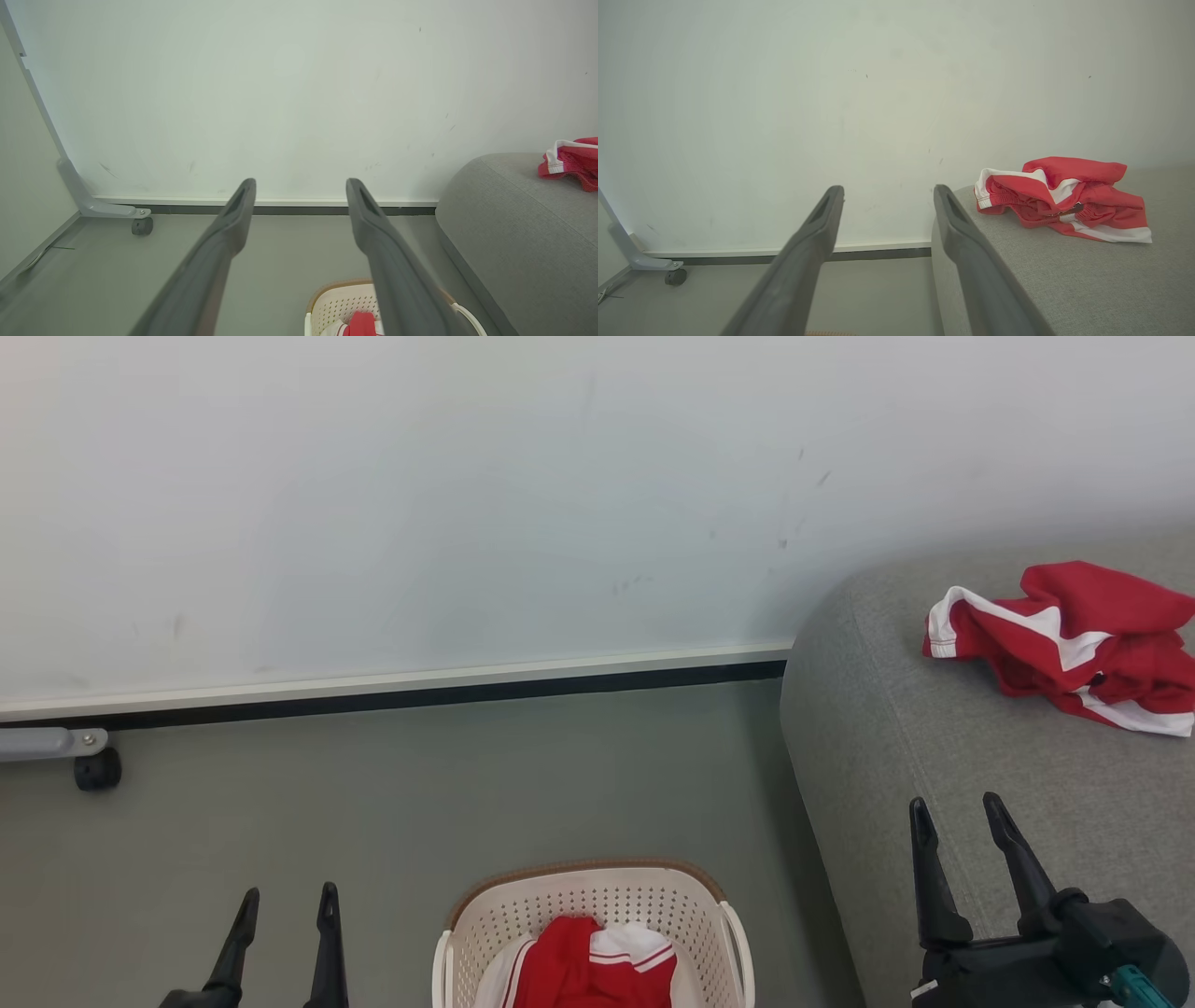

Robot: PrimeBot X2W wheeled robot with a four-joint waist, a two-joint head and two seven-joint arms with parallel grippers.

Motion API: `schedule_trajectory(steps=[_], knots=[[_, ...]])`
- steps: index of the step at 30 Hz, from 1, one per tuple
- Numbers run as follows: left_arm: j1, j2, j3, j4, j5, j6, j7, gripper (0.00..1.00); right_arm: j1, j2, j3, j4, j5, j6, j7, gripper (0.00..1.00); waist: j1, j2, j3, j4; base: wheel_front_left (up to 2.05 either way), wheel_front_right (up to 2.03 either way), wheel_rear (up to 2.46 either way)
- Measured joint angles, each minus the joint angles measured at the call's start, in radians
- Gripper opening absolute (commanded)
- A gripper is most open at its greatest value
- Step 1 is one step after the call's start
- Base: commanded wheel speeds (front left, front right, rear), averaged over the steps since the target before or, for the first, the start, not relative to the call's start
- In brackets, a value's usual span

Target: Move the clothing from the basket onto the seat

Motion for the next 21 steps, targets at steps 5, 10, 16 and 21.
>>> schedule_trajectory(steps=[5,10,16,21], knots=[[-0.002,-0.005,-0.005,-0.004,0.007,0.0,0.0,1.0,0.003,-0.001,-0.008,-0.012,0.0,-0.002,0.0,1.0,0.0,0.0,0.019,0.002,0.0,0.0,0.0],[-0.041,-0.01,-0.033,0.001,0.02,-0.002,0.0,1.0,0.003,-0.006,-0.03,-0.033,-0.002,-0.003,0.0,1.0,0.0,0.0,0.053,0.002,0.0,0.0,0.0],[-0.152,-0.022,-0.108,0.055,0.067,-0.029,0.03,1.0,-0.037,-0.027,-0.071,-0.07,-0.012,-0.011,0.0,1.0,0.0001,0.0001,0.13,-0.004,0.0,0.0,0.0],[-0.207,-0.036,-0.15,0.121,0.083,-0.047,0.058,1.0,-0.069,-0.037,-0.086,-0.094,-0.031,-0.011,0.0,1.0,0.0001,0.0001,0.183,-0.012,0.0,0.0,0.0]])
